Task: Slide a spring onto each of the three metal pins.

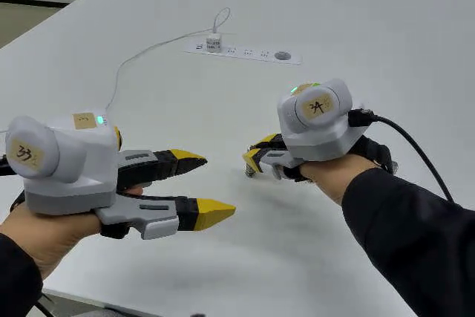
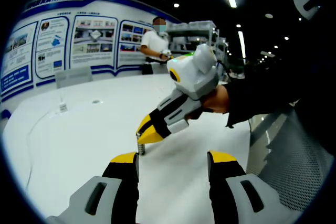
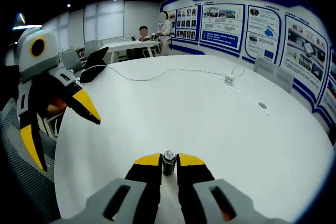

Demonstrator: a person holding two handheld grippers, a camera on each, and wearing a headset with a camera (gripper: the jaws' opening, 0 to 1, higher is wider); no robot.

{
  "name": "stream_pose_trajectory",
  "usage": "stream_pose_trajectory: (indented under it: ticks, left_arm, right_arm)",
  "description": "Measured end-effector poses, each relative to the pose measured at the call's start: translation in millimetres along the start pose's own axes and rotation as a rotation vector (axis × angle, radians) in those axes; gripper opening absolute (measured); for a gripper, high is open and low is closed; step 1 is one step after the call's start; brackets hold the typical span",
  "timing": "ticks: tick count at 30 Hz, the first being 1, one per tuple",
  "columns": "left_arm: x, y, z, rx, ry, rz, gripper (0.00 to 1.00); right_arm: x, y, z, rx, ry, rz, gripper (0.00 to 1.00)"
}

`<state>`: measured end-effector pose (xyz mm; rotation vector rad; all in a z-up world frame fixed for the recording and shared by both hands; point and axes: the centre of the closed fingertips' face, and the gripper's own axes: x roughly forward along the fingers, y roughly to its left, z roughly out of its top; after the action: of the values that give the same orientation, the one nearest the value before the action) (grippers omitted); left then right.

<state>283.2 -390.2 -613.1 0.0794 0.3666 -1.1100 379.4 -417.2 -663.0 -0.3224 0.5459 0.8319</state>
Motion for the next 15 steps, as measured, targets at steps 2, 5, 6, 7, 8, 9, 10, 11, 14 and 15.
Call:
stream_pose_trajectory:
  ticks: [2, 5, 6, 7, 8, 9, 10, 11, 14, 15]
  left_arm:
    - [0.1, -0.1, 0.2, 0.000, -0.001, 0.000, 0.54]
    - [0.2, -0.4, 0.5, 0.001, -0.002, 0.000, 0.54]
    - [0.3, -0.4, 0.6, 0.000, -0.002, 0.000, 0.54]
    - [0.2, -0.4, 0.7, 0.000, -0.003, 0.000, 0.54]
    - [0.2, -0.3, 0.7, 0.000, -0.003, 0.000, 0.54]
    - [0.1, -0.2, 0.8, 0.000, -0.003, 0.001, 0.54]
    - [0.1, 0.0, 0.9, -0.001, -0.004, 0.001, 0.55]
    - [0.1, 0.0, 1.0, -0.001, -0.005, 0.002, 0.55]
    - [0.5, -0.1, 0.9, -0.002, -0.005, 0.002, 0.55]
    - [0.6, -0.2, 0.8, -0.002, -0.004, 0.002, 0.55]
  right_arm:
    - [-0.1, -0.4, -0.7, -0.001, 0.004, 0.000, 0.12]
    - [-1.9, 0.0, -2.1, 0.001, 0.009, 0.000, 0.12]
    - [-2.8, 0.2, -2.3, 0.001, 0.010, 0.000, 0.12]
    - [-4.6, 1.0, -2.2, 0.003, 0.008, 0.001, 0.13]
    - [-5.9, 1.4, -2.0, 0.004, 0.006, 0.001, 0.13]
    - [-7.0, 1.3, -1.7, 0.007, 0.004, 0.000, 0.14]
    - [-8.7, 1.5, -1.4, 0.010, 0.002, 0.000, 0.15]
    - [-10.1, 1.8, -1.2, 0.010, 0.001, 0.000, 0.15]
    - [-17.1, 2.2, 0.2, 0.006, -0.008, -0.005, 0.16]
    - [-19.2, 2.4, 0.7, 0.006, -0.010, -0.005, 0.16]
